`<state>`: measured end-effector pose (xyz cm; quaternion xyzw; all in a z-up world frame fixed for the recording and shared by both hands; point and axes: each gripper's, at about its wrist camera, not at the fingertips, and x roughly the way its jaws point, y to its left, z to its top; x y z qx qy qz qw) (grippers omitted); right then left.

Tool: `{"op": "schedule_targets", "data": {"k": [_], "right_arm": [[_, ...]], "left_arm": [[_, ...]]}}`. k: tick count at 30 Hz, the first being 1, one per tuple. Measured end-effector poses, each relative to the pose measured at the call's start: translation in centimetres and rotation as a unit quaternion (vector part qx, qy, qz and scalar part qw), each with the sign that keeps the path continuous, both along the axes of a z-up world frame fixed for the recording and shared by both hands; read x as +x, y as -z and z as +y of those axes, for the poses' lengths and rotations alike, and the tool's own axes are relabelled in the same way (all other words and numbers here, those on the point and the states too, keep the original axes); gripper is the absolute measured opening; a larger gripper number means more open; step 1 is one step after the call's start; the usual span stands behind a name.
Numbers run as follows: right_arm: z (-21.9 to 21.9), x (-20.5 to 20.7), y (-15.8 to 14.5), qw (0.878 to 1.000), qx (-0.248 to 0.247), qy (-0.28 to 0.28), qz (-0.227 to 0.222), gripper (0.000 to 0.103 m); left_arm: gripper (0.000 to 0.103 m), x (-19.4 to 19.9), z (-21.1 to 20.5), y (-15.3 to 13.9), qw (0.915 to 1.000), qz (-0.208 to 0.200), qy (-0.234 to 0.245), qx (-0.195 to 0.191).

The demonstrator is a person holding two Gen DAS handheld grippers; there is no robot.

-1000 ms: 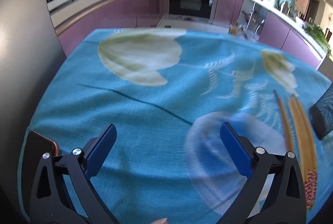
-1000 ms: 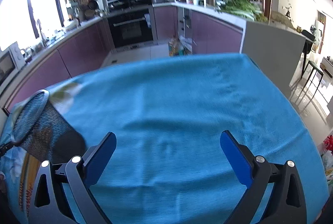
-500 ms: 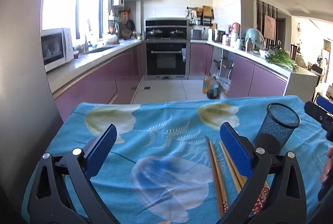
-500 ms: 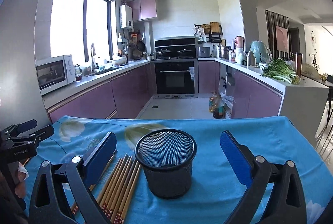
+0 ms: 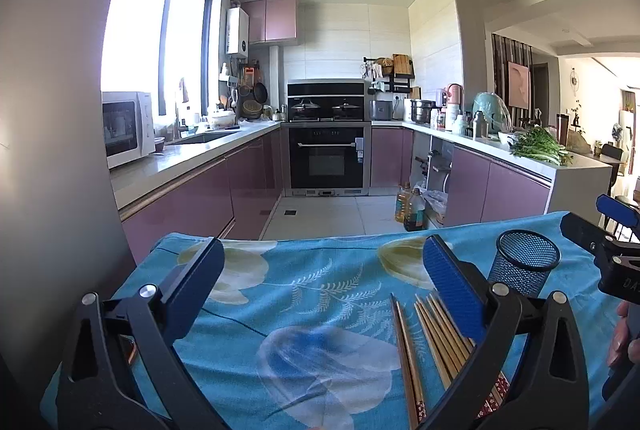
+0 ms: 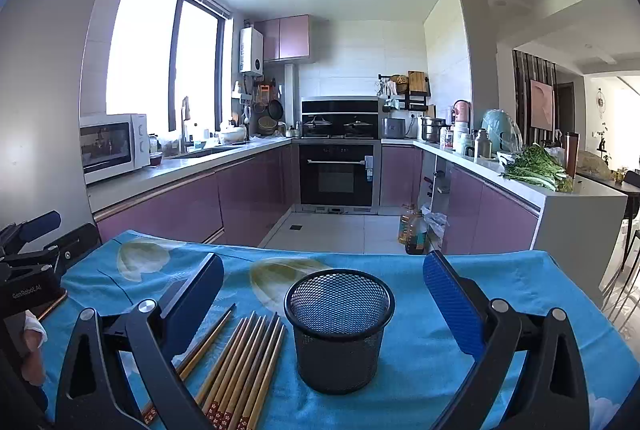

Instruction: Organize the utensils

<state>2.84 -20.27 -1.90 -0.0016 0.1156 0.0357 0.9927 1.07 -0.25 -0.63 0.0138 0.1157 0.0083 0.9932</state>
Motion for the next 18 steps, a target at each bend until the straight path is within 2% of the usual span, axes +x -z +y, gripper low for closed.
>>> {"op": "schedule_targets", "data": {"k": [9, 18], "right_arm": [[0.4, -1.0, -0.2, 1.000, -0.002, -0.004, -0.017, 0.097], [0.4, -1.7, 0.1, 1.000, 0.004, -0.001, -0.025, 0.097]], "left_arm": [[0.098, -1.1, 0.6, -0.4, 0.9997, -0.013, 0.007, -0.018], [0.098, -2.3, 0.1, -0.6, 0.9993, -0.036, 0.010, -0.010]]}}
